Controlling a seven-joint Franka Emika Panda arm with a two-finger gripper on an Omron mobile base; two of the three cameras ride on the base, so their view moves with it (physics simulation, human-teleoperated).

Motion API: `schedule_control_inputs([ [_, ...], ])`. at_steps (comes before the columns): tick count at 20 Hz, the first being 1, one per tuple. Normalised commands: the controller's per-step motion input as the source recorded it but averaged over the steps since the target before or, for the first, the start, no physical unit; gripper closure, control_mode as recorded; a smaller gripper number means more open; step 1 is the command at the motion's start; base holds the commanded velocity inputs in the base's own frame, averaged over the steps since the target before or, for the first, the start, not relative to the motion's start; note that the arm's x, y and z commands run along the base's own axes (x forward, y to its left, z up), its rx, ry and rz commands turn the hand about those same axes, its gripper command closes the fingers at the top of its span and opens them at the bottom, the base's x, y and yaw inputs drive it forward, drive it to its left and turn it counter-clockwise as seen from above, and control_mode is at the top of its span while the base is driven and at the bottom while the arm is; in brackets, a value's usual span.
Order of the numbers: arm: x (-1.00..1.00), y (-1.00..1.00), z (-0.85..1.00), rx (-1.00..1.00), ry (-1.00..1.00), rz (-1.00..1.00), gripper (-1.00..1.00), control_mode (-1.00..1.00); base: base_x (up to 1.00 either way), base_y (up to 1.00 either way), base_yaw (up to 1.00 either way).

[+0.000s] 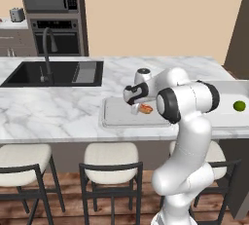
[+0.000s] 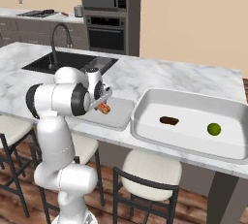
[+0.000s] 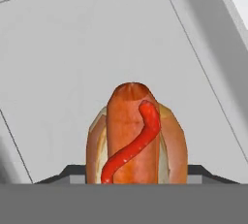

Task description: Place the cold items (sweet potato and lime) from the fridge in one tupperware on the dining counter. Place the warm items (hot dog and kebab skewer) in the stove area in another tupperware.

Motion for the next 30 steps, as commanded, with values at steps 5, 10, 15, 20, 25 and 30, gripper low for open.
schedule_control_inputs([
  [5, 0.78, 0.03, -0.47, -0.05, 0.11, 0.05, 1.00, -1.00, 0.00, 0.00, 0.00],
  [10, 0.30, 0.02, -0.40, -0.04, 0.01, 0.01, -1.00, -1.00, 0.00, 0.00, 0.00],
  [15, -0.01, 0.00, -0.12, 0.01, -0.10, 0.00, -1.00, -1.00, 0.00, 0.00, 0.00],
  [20, -0.20, -0.11, 0.13, 0.02, -0.10, 0.00, -1.00, -1.00, 0.00, 0.00, 0.00],
  [25, -0.30, -0.18, 0.47, 0.00, -0.11, 0.00, -1.00, -1.00, 0.00, 0.00, 0.00],
  [30, -0.47, -0.04, 0.71, 0.00, -0.16, 0.00, -1.00, -1.00, 0.00, 0.00, 0.00],
])
